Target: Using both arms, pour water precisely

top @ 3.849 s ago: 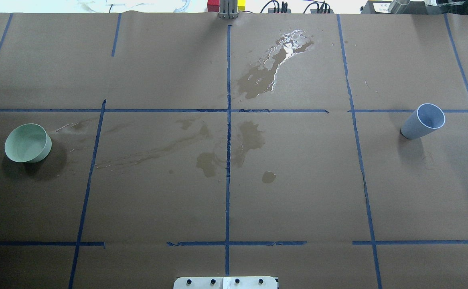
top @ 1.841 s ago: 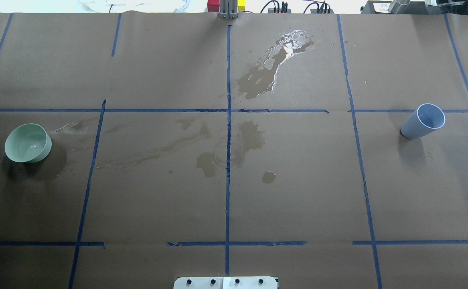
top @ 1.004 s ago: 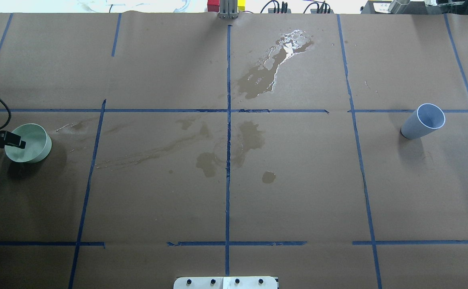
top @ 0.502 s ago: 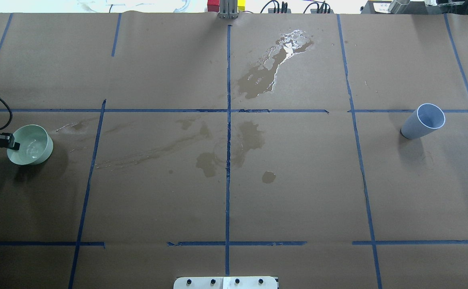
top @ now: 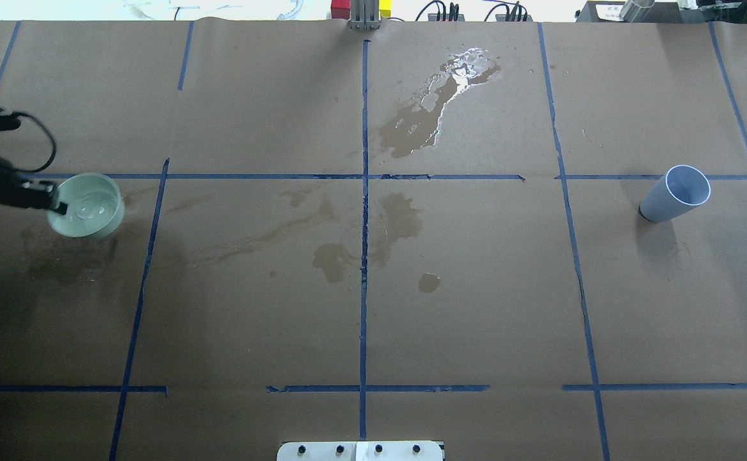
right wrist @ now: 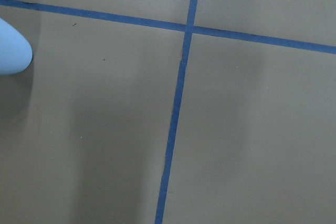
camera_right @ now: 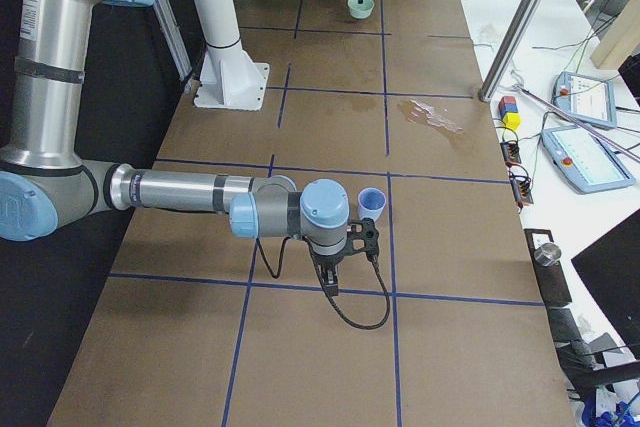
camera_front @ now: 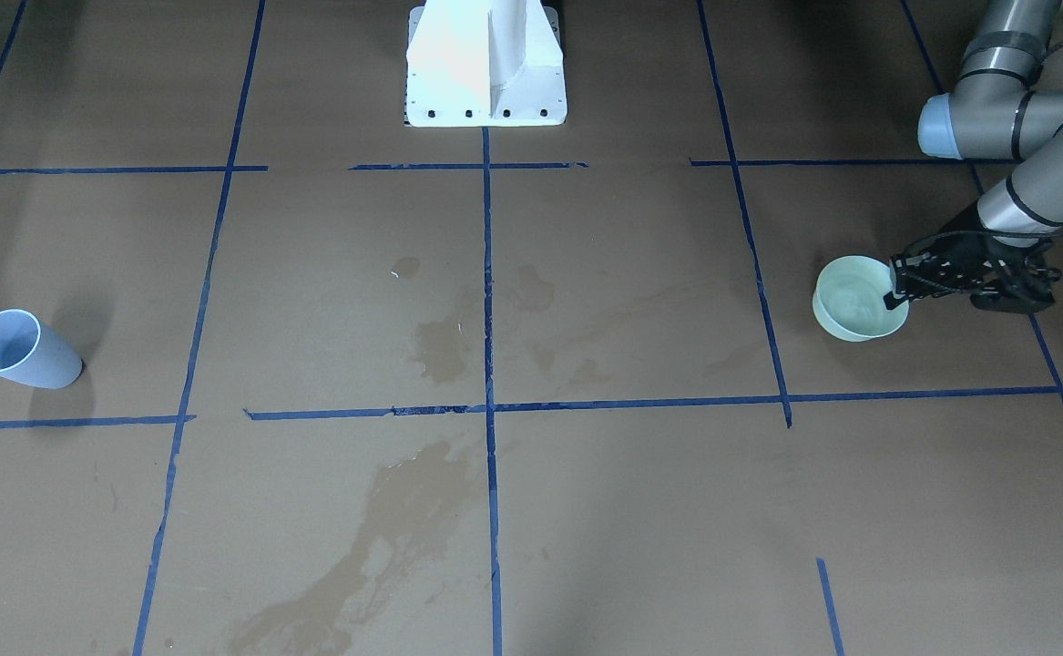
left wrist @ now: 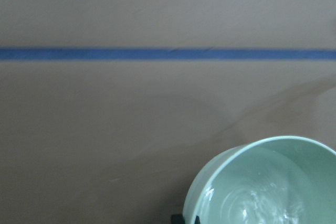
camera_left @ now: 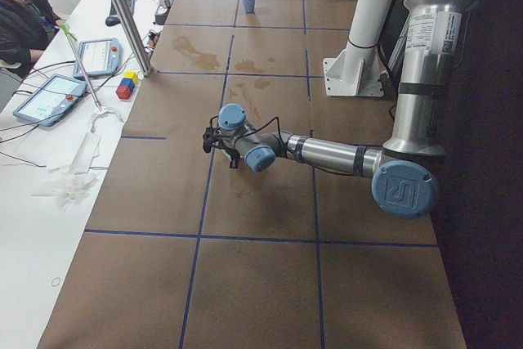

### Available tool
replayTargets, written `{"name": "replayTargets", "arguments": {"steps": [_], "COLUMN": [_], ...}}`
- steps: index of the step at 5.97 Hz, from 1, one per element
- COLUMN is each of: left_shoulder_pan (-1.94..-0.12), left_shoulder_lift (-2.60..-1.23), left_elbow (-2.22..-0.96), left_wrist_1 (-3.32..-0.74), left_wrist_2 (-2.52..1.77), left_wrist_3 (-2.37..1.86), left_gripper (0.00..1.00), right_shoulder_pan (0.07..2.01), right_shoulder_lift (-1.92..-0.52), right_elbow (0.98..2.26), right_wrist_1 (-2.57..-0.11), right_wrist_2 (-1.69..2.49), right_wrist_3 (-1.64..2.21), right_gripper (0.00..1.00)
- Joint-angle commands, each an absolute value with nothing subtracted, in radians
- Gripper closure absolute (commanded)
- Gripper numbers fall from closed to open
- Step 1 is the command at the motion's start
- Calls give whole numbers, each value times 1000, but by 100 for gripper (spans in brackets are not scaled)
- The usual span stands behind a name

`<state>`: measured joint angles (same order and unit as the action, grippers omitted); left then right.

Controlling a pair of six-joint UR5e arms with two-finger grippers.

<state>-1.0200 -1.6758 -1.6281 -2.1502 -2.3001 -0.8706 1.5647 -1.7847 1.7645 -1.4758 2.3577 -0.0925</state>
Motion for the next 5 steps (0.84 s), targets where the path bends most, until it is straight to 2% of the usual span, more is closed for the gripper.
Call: {"name": "replayTargets", "arguments": {"steps": [1,3,5], "left_shoulder_pan": [-920,-775,-678], "left_shoulder_lift": [-1858,-2004,-2179], "left_elbow": [-1674,-1657,-1571], "left_wrist_1": [-2049,-2048,-1961], "left_wrist_2": [-2298,-2258,-2125], "left_wrist_3": [-1034,-1243,-1337], "left_gripper": [100,100,100], "right_shoulder_pan": [1565,1565,1565], "right_shoulder_lift": [-1784,-1784,-1784], "right_elbow": [1766,1766,1766], "right_wrist_1": [-1476,-1476,-1476], "right_wrist_2": [2358,2358,2358], "right_wrist_3": [-94,-97,-97], "right_gripper": [0,0,0]}}
